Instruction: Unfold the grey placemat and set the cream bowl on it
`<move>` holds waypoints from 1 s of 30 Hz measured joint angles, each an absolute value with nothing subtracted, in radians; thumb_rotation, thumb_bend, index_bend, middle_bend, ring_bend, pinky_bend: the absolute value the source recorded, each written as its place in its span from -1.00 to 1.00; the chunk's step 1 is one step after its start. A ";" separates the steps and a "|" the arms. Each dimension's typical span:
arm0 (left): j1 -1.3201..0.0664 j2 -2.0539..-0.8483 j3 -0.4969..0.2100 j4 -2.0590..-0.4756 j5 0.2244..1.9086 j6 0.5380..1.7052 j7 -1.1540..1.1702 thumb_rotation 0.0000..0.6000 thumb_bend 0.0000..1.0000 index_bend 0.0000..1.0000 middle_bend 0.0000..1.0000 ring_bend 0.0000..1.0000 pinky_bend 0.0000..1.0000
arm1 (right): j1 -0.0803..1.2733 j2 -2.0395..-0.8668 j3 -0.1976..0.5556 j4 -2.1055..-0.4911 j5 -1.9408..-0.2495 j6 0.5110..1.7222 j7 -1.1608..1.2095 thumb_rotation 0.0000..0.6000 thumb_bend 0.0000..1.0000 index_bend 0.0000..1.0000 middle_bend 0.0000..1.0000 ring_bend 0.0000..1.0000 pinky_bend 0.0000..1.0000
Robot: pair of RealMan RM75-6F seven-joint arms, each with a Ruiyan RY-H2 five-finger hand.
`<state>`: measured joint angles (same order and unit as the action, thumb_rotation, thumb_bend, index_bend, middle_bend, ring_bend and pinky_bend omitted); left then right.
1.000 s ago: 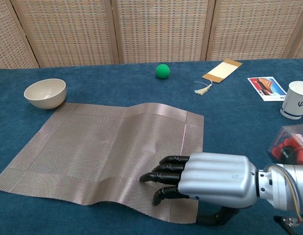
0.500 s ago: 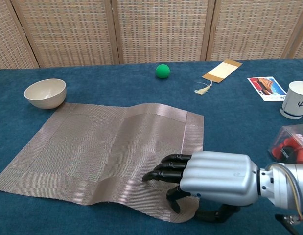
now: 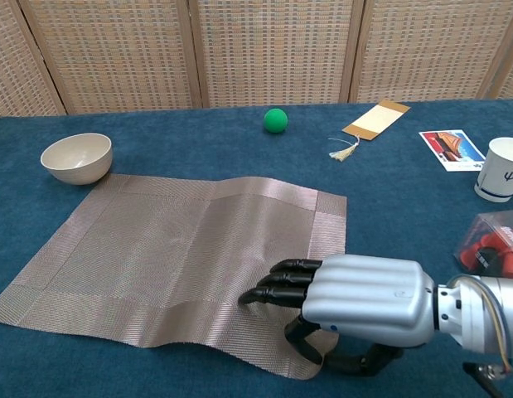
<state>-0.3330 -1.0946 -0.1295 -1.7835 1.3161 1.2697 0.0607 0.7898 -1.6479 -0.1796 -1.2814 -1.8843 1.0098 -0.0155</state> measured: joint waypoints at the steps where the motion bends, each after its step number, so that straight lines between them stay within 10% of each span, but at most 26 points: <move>1: -0.333 -1.095 -0.129 -1.783 1.317 1.269 0.061 1.00 -1.00 -1.00 -1.00 -1.00 -1.00 | 0.789 -1.648 -0.180 -1.279 -1.886 1.014 -0.013 1.00 0.26 0.31 -0.82 -1.00 -1.00; 30: -0.333 -1.096 -0.126 -1.792 1.325 1.270 0.073 1.00 -1.00 -1.00 -1.00 -1.00 -1.00 | 0.758 -1.481 -0.211 -1.284 -1.912 1.103 -0.079 1.00 0.29 0.36 -0.77 -1.00 -1.00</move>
